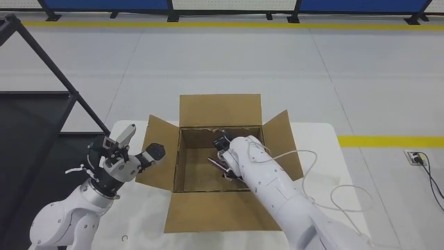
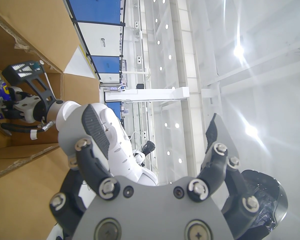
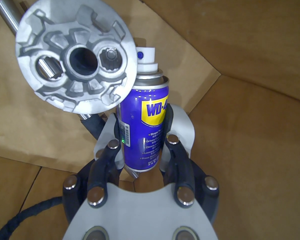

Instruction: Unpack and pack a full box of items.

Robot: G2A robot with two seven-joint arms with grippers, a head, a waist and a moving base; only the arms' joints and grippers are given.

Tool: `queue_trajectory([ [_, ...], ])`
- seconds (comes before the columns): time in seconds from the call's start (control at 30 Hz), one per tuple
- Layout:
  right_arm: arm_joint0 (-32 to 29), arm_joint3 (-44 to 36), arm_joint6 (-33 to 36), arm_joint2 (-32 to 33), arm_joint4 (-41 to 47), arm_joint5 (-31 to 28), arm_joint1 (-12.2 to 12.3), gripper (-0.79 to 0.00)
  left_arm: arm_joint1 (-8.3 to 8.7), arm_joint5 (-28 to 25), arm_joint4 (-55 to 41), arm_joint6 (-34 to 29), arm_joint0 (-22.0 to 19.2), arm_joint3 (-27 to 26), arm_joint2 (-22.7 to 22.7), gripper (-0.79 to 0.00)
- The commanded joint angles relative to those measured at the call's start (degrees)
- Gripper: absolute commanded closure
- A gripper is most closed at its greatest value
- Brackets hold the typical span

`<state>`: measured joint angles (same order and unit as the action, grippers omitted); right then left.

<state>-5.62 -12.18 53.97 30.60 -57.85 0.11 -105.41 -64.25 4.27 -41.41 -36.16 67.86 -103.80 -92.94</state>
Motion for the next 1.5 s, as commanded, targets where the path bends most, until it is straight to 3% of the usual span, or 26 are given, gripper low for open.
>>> queue_trajectory([
  [0.0, 0.12, 0.12, -0.29, 0.14, -0.13, 0.76, -0.01, 0.000, 0.02, 0.07, 0.08, -0.01, -0.09, -0.01, 0.11, -0.785],
  [0.53, -0.45, -2.17, -4.54, 2.20, -1.07, 5.70, 1.58, 0.000, 0.17, 1.26, 1.01, -0.55, -2.49, 0.94, 1.90, -0.785],
  [0.9, -3.58, -10.13, -6.62, 5.00, -3.03, 6.62, 5.44, 0.000, 0.27, 2.06, 1.66, -0.68, -4.21, 1.59, 3.06, -0.785],
  [1.2, -11.17, -28.91, -2.05, 10.75, -9.68, 7.28, 12.25, 0.000, 0.33, 2.31, 1.82, -0.32, -4.69, 1.78, 3.66, -0.785],
  [1.47, -28.58, -60.97, 3.00, 23.37, -19.74, -0.73, 20.51, 0.000, 0.31, 2.37, 2.12, 0.39, -4.96, 2.03, 4.53, -0.785],
])
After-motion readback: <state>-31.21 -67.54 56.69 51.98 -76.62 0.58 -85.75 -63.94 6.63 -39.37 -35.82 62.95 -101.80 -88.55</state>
